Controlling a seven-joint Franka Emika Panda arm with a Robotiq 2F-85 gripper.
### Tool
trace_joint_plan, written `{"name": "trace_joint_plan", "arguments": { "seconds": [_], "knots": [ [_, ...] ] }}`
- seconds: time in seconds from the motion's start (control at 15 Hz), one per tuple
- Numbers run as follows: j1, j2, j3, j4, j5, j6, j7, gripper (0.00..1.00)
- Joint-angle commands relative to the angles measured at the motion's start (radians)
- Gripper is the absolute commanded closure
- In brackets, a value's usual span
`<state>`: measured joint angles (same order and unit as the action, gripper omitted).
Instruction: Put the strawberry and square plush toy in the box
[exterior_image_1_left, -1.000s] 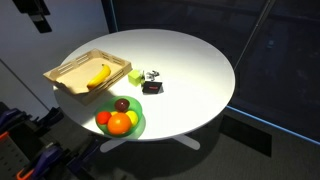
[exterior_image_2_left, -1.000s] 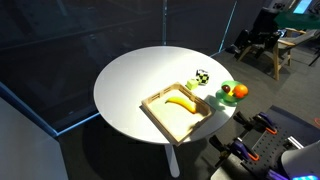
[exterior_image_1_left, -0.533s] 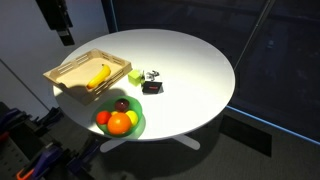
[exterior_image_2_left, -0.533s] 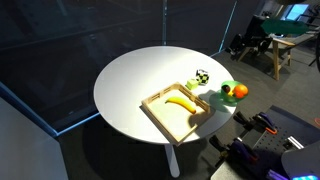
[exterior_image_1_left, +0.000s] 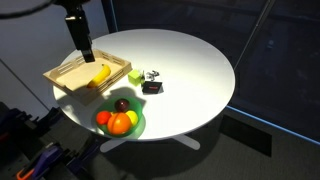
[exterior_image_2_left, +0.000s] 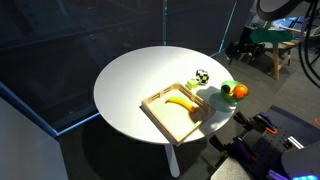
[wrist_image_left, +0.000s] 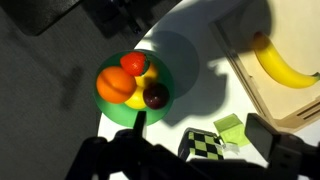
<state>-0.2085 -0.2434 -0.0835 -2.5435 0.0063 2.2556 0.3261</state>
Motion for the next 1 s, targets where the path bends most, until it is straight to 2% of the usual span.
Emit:
{"name": "trace_joint_plan", "arguments": {
  "seconds": [0.0,0.93],
  "knots": [
    [-0.010,0.060,-0.013,0.036,-0.039,0.016,0.032,0.00],
    [0.005,0.081,-0.033,0.029,-0.019,0.016,0.007,0.00]
  ]
}}
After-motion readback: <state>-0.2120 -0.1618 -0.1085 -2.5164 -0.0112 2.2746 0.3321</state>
